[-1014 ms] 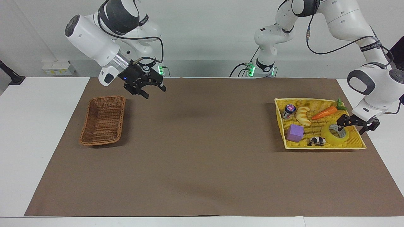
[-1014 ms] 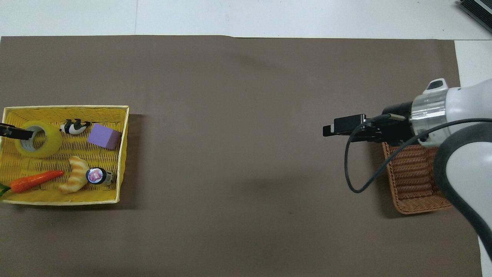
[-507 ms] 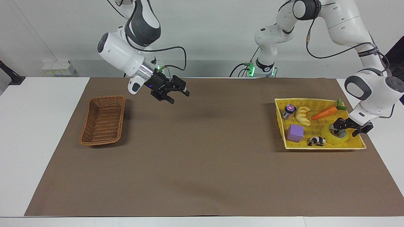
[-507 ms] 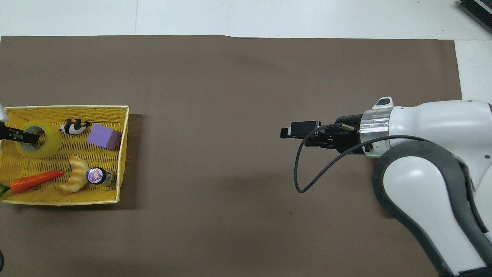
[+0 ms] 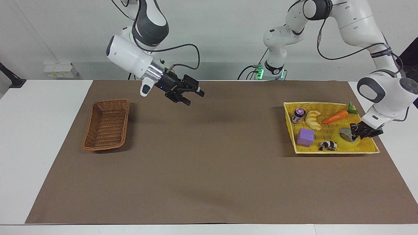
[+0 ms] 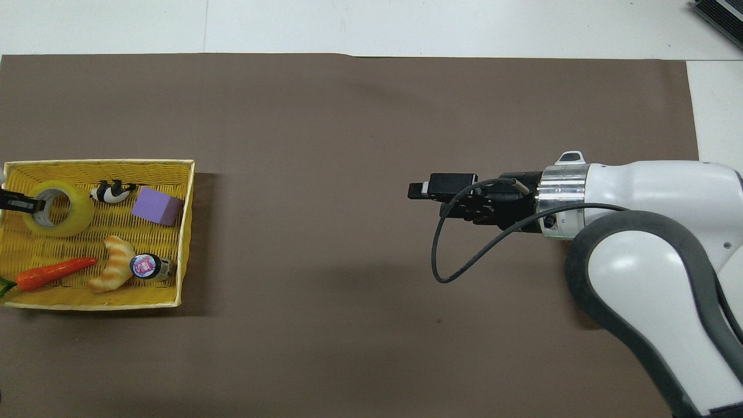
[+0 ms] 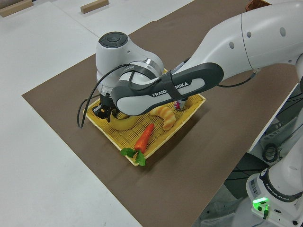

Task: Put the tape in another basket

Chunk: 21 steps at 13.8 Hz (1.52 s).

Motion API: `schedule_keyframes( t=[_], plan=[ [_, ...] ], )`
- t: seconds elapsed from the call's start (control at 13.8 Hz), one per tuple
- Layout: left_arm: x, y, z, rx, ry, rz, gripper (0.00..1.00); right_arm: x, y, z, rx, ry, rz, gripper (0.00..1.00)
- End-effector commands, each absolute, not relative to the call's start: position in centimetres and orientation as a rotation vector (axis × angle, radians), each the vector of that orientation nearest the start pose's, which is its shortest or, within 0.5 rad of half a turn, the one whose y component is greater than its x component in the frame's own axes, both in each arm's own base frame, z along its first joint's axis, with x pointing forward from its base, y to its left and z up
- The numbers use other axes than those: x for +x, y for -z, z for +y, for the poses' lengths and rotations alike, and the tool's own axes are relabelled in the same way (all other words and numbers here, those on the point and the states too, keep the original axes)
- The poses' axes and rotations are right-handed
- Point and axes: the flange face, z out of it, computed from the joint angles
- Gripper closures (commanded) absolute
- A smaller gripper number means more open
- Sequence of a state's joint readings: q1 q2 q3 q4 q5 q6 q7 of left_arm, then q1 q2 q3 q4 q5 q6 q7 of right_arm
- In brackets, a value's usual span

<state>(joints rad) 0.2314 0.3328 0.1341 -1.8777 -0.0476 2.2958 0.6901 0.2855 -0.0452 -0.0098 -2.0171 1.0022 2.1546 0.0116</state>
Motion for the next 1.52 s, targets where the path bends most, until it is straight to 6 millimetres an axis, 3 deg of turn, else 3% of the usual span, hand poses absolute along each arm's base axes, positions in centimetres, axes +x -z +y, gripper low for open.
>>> schedule_keyframes(
  t=[0.0, 0.22, 0.36, 0.51, 0.8, 1.01, 1.3, 1.45],
  plan=[
    [58.6, -38.4, 21.2, -3.067, 0.144, 0.494, 1.0, 53.0, -50.8, 18.6, -2.207, 0.056, 0.302, 0.0],
    [58.2, -42.0, 18.4, -3.1, 0.155, 0.448, 1.0, 53.0, -50.9, 18.5, -2.186, 0.054, 0.317, 0.0],
    [58.0, -43.8, 14.7, -3.124, 0.144, 0.407, 1.0, 53.0, -50.9, 18.5, -2.185, 0.058, 0.318, 0.0],
    [57.1, -44.4, 10.5, -3.138, 0.139, 0.412, 1.0, 53.0, -50.9, 18.6, -2.185, 0.05, 0.317, 0.0],
    [57.4, -44.2, 2.0, -3.18, 0.13, 0.181, 1.0, 53.1, -50.9, 18.8, -2.203, 0.061, 0.29, 0.0],
    [57.6, -43.8, -5.7, -3.196, 0.151, 0.08, 1.0, 52.7, -50.8, 20.0, -2.228, 0.055, 0.264, 0.0],
    [56.2, -43.9, -14.7, -3.245, 0.181, -0.065, 1.0, 53.1, -48.8, 20.2, -2.334, 0.033, 0.194, 0.0],
    [55.3, -43.9, -19.2, -3.269, 0.209, -0.156, 1.0, 53.0, -47.4, 21.8, -2.373, 0.005, 0.169, 0.0]
  ],
)
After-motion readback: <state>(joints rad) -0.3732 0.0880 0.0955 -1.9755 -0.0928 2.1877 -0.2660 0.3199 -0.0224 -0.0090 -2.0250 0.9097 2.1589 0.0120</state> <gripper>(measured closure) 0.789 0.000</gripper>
